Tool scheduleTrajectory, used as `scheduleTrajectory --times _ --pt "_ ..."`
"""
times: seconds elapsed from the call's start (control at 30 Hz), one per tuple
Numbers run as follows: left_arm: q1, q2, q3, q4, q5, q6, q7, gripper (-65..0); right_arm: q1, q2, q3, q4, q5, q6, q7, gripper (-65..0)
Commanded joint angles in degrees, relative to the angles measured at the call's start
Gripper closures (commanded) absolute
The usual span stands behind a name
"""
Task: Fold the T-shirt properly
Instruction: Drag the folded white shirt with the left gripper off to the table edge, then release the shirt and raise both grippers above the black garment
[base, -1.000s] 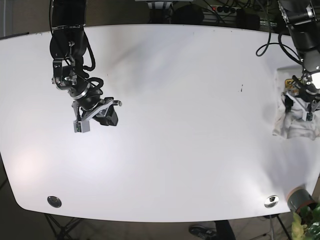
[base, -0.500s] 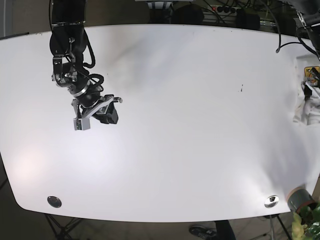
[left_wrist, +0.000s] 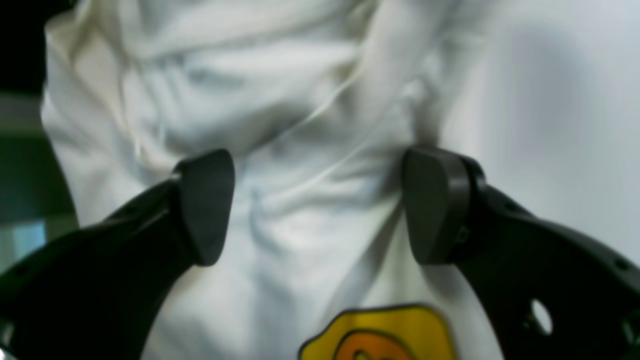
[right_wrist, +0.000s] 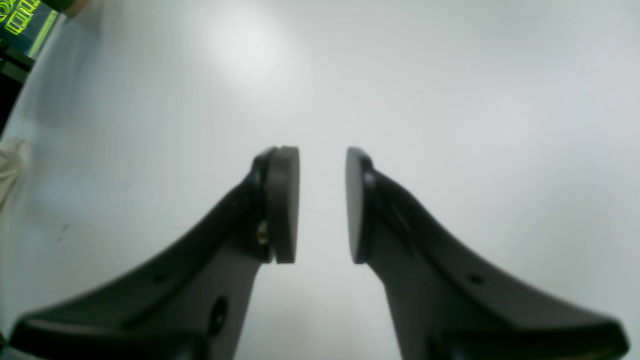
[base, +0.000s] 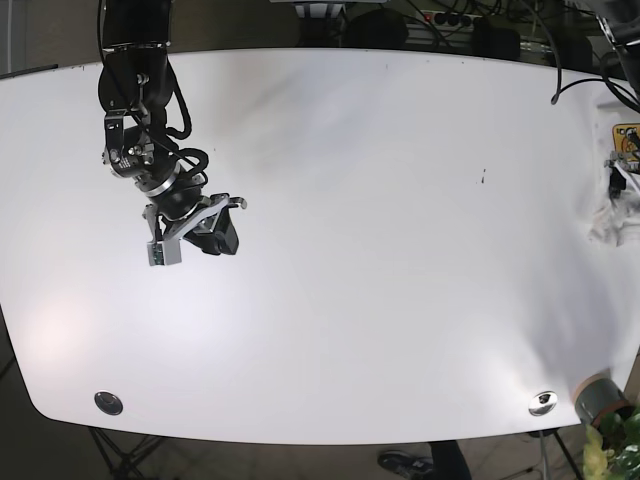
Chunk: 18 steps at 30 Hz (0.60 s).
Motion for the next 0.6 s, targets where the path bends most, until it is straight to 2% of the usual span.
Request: scheduleTrajectory --times 0.0,0.07,0.13,0.27,0.37,0.57 --pt "0.34 -1.53 -1.71 5.73 -1.32 0.63 -1.08 -48.5 0.87 0.23 0.24 1.13 -3.54 0.46 1.47 -15.2" --pt "0.52 -0.21 -1.71 8.54 -1.32 0.63 -1.08 -48.5 0.87 0.06 0.24 1.13 -7.05 0.46 1.56 -15.2" --pt "0.52 2.25 -1.97 12.50 -1.14 0.63 -1.08 -48.5 0.87 -1.26 0.24 1.22 -11.54 0.54 1.56 -15.2" --pt "1.92 3.92 -1.97 18.39 -1.23 0.90 -1.16 -47.9 0.87 -2.32 0.24 1.31 -18.04 0.54 3.32 -15.2" --pt "3.15 7.00 -1.97 24.28 -1.23 4.33 -1.25 -44.6 -0.62 -2.32 0.24 1.22 -22.08 0.63 8.77 -15.2" --pt "5.35 14.03 -1.36 34.48 -1.05 8.81 -1.25 -44.6 -4.31 -2.32 0.24 -0.19 -29.29 0.63 24.24 -15.2"
